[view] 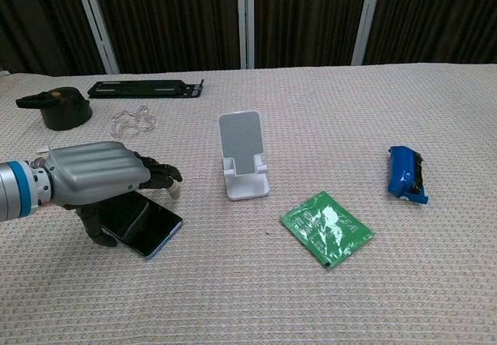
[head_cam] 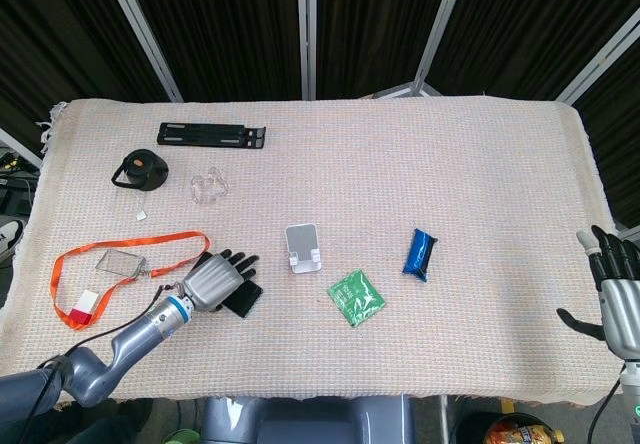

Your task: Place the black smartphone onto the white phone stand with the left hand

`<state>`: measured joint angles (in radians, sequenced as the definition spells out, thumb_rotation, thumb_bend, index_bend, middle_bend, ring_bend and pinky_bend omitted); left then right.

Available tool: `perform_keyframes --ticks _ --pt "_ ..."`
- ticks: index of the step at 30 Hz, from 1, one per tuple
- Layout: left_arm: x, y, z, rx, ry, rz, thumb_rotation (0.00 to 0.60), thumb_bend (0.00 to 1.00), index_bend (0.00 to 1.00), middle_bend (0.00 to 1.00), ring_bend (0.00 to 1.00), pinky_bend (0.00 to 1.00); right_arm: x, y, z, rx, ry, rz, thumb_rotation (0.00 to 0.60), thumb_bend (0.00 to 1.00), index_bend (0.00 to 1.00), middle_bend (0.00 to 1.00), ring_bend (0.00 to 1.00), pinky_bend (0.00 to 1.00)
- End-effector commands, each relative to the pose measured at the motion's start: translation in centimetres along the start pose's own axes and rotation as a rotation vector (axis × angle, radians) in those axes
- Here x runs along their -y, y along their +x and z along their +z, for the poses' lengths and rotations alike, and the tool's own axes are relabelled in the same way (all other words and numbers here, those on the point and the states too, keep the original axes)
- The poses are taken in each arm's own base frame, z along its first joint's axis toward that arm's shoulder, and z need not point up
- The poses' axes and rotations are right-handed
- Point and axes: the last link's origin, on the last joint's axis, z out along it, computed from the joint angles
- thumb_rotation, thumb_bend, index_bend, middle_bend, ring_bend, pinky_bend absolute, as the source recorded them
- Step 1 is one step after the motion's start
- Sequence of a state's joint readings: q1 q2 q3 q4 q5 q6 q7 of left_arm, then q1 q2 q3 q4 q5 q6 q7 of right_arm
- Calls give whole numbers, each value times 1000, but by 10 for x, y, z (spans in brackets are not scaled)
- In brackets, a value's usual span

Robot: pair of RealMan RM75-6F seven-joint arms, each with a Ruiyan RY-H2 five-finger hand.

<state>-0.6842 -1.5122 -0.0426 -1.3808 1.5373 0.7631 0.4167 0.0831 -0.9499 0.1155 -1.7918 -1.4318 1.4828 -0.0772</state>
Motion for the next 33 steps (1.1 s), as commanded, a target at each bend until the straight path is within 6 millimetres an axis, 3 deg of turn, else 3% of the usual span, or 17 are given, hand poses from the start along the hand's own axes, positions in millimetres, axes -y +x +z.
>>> perform_keyframes --ticks 1,4,10,20,25,33 --pt "-2 -1 1 2 -3 9 600 0 238 117 209 310 0 0 0 1 -1 5 600 0 0 0 0 0" --pt "-3 -2 2 0 -1 4 600 0 320 181 260 341 -1 0 0 3 -3 7 600 0 0 0 0 0" --pt "-5 -2 1 -11 3 -18 600 0 542 401 443 448 -1 0 0 2 -1 7 600 0 0 0 0 0" --pt "9 22 -15 -126 27 34 600 0 559 411 450 455 1 2 -1 -4 6 15 600 0 0 0 0 0" --pt "16 44 -29 -201 32 122 600 0 567 411 451 455 1 5 -2 -7 7 28 600 0 0 0 0 0" --pt "17 106 -36 -444 -10 562 600 0 580 427 470 468 1 11 -4 -18 16 53 600 0 0 0 0 0"
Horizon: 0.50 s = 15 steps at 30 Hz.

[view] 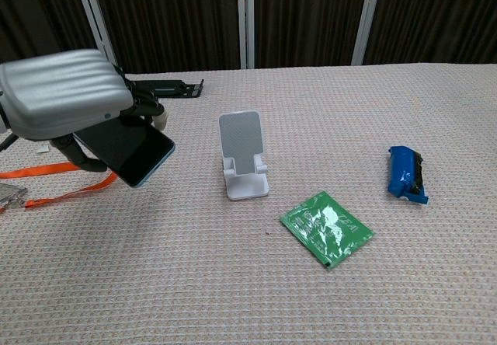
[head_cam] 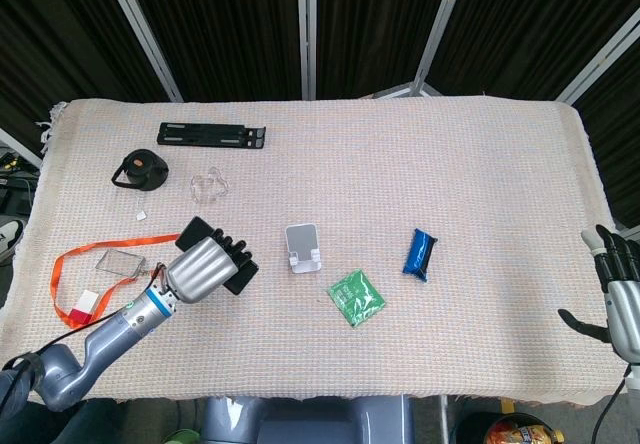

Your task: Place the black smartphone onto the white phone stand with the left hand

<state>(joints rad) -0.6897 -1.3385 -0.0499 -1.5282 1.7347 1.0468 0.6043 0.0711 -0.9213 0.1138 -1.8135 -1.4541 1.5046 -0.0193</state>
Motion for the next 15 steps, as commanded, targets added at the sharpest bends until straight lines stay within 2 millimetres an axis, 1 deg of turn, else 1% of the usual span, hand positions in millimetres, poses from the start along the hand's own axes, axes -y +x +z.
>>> perform_keyframes --ticks 1,4,7,10,15 --pt "13 33 15 -134 -52 285 600 0 579 427 470 467 0 2 0 -3 4 9 600 0 0 0 0 0" --pt "17 43 33 -147 -95 469 600 0 572 425 470 460 0 5 -2 -10 6 23 600 0 0 0 0 0" --pt "16 51 49 -154 -118 555 600 0 564 418 470 455 -2 8 -2 -15 5 32 600 0 0 0 0 0" --pt "8 56 65 -163 -173 635 600 0 556 410 470 447 -5 10 -2 -19 -2 41 600 0 0 0 0 0" --pt "-8 52 85 -153 -256 720 600 0 554 403 464 434 -9 12 -2 -21 -12 47 600 0 0 0 0 0"
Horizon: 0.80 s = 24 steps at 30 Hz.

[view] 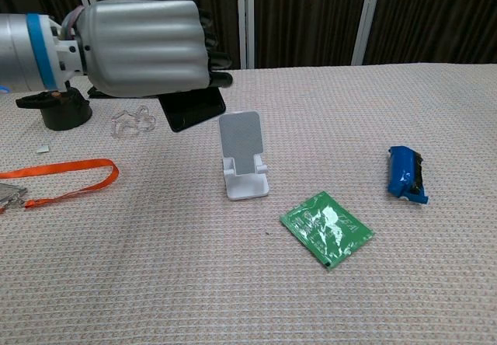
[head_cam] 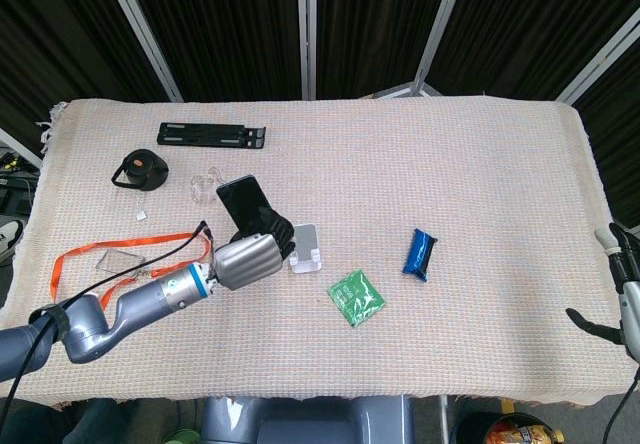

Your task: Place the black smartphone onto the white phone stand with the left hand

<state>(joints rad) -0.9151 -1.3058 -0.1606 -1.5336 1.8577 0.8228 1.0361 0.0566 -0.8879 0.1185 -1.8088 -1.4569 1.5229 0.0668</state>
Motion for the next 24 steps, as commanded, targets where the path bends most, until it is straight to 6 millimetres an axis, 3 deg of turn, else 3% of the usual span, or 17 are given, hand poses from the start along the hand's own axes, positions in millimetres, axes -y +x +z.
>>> perform_keyframes --ticks 1,8,24 --pt "-9 4 22 -17 -64 67 600 0 553 402 463 433 -3 1 0 -2 -9 0 600 0 0 0 0 0" --pt "-33 -1 52 4 -173 137 600 0 514 364 428 402 -12 3 1 -5 -45 4 600 0 0 0 0 0" --pt "-44 -8 69 10 -187 155 600 0 507 355 420 393 -19 4 2 -7 -73 4 600 0 0 0 0 0"
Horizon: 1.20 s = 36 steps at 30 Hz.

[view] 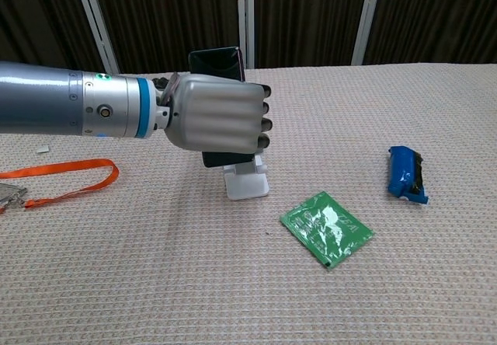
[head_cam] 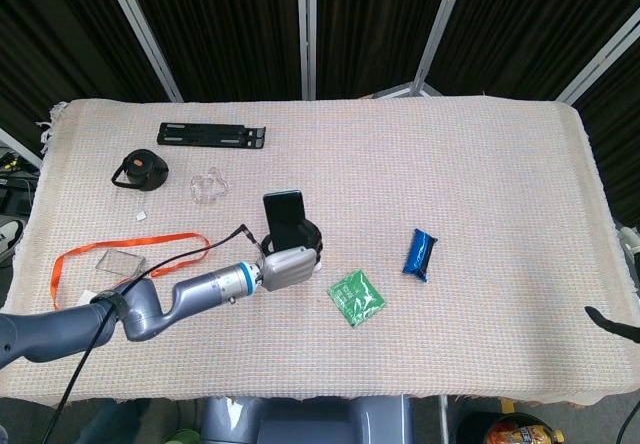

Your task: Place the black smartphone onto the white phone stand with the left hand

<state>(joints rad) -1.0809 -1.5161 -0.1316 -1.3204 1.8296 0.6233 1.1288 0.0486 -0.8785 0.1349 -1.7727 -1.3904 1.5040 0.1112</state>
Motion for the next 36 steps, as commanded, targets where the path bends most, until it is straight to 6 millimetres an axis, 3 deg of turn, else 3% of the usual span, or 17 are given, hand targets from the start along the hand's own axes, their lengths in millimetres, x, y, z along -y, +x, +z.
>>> perform_keyframes --ticks 1,14,18,23,25,27,29,36 --pt "0 1 4 -5 8 -5 600 0 507 355 420 393 0 0 1 -1 -3 0 600 0 0 0 0 0" --pt "-8 6 17 -7 6 -20 600 0 483 336 405 385 -4 3 0 -14 -17 14 600 0 0 0 0 0" --pt "-13 6 20 -3 -27 19 600 0 450 277 347 357 -3 4 0 -16 -15 14 600 0 0 0 0 0" --pt "-12 8 22 10 -27 62 600 0 358 162 239 301 -3 3 -1 -15 -15 14 600 0 0 0 0 0" --pt "-11 8 22 13 -19 64 600 0 267 86 169 271 -3 3 -1 -16 -13 13 600 0 0 0 0 0" --pt "-10 9 21 17 -11 65 600 0 109 8 55 211 -2 3 -1 -15 -12 14 600 0 0 0 0 0" --pt "-9 9 20 20 -2 57 600 0 24 0 6 157 -2 3 -1 -15 -12 14 600 0 0 0 0 0" --pt "8 14 7 19 66 36 600 0 0 0 0 67 0 4 -2 -15 -2 20 600 0 0 0 0 0"
